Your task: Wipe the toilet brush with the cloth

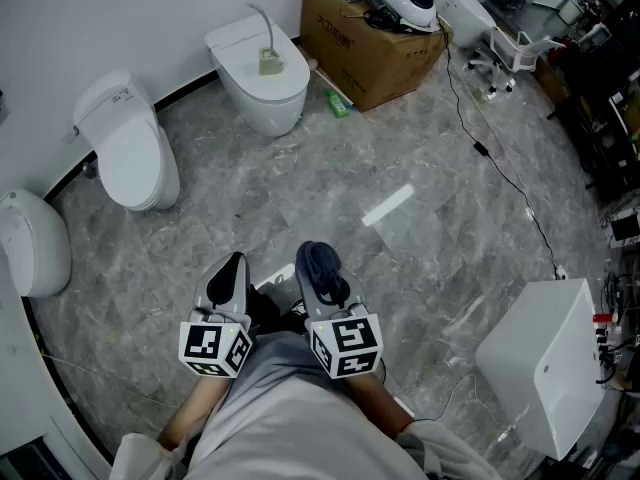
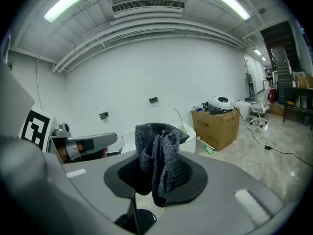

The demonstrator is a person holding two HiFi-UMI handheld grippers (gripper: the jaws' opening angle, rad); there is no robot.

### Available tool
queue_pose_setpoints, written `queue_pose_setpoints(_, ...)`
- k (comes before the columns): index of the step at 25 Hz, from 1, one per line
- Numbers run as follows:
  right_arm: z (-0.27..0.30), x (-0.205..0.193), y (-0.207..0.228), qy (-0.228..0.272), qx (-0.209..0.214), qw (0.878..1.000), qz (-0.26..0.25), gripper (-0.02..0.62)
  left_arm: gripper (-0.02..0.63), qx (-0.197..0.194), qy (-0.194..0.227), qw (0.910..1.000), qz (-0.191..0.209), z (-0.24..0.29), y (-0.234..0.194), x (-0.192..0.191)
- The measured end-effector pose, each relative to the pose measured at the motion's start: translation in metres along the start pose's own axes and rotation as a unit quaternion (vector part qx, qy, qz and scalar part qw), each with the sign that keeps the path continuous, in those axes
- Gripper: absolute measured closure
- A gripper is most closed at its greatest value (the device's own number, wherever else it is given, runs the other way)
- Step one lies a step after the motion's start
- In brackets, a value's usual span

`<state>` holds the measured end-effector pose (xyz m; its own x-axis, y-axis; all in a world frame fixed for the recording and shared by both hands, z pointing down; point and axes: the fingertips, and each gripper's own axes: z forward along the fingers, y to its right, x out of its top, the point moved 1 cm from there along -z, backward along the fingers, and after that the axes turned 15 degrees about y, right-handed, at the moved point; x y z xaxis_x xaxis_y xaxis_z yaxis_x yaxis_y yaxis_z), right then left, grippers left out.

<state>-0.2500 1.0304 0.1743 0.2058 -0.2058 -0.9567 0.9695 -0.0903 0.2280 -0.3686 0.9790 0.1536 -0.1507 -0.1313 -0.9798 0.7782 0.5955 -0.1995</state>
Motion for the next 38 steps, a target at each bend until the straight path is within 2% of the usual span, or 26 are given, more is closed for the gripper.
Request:
queue_pose_setpoints(8,0.009,-0.011,0.008,-0.018,0.007,1.0,0.013,0.497,0.606,-0.002,-0.009,1.0,-0.001,0.011,0.002,-0.006)
queue_pose_setpoints(14,0.02,-0.011,0.015,-0.017,0.018,0.996,0.081,0.494,0.606,-0.006,-0.019,0.9998,-0.001,0.023,0.002,-0.012)
queue_pose_setpoints(17,0.027,-0.011,0.021,-0.011,0.028,0.997,0.067,0.494,0.606,-0.01,-0.029,0.9995,0.0,0.033,-0.001,-0.019)
queue_pose_setpoints(23,0.049,-0.003,0.044,-0.005,0.017,0.998,0.062,0.492,0.606,-0.011,-0.043,0.9989,-0.014,0.066,-0.01,-0.027)
queue_pose_setpoints(27,0.07,0.003,0.061,-0.006,0.003,0.997,0.077,0.492,0.606,-0.02,-0.047,0.9984,-0.023,0.098,-0.013,-0.025)
queue_pose_setpoints(30,0.085,0.006,0.07,-0.011,0.01,0.996,0.09,0.492,0.606,-0.03,-0.048,0.9982,-0.018,0.119,-0.014,-0.023)
queue_pose_setpoints(38,0.149,0.02,0.098,-0.022,-0.004,0.996,0.088,0.492,0.606,-0.037,-0.065,0.9965,-0.039,0.183,-0.041,-0.017)
